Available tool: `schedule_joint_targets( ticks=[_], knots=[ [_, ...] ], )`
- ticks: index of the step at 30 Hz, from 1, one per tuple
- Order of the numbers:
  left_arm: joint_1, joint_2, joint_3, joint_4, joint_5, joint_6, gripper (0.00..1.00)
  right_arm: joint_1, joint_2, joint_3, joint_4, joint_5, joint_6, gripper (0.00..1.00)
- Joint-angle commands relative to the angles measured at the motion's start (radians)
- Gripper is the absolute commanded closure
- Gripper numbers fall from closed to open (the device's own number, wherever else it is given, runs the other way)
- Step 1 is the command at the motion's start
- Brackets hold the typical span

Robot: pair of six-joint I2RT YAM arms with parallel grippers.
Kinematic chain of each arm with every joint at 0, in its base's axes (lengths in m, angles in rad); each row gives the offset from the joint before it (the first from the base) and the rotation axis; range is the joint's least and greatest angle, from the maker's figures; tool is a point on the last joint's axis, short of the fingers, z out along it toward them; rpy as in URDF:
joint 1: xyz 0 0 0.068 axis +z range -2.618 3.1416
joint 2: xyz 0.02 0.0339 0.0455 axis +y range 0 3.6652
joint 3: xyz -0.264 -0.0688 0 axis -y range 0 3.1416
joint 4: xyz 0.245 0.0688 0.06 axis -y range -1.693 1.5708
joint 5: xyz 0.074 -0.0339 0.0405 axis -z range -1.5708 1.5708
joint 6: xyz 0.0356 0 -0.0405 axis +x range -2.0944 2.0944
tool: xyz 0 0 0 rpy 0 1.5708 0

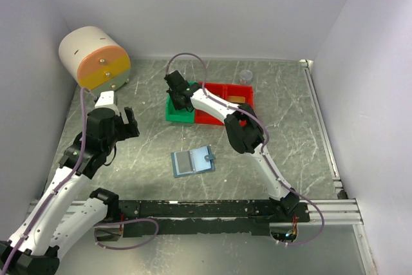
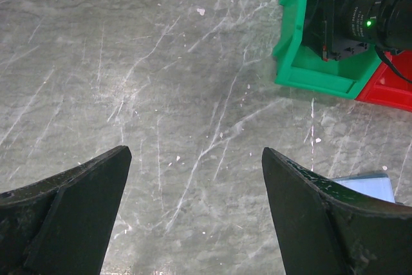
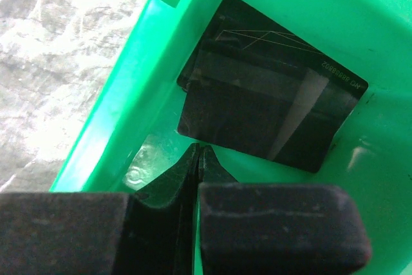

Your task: Take the credit cards out of the card holder

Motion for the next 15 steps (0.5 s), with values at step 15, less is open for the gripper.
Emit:
schedule_joint_targets(
  ticks=[15],
  knots=[
    [0.007,0.002,0.012,0.014,0.02,0.015,0.05,-0.001,0.081,0.046,0.123,0.199,0.004,1.0]
  ],
)
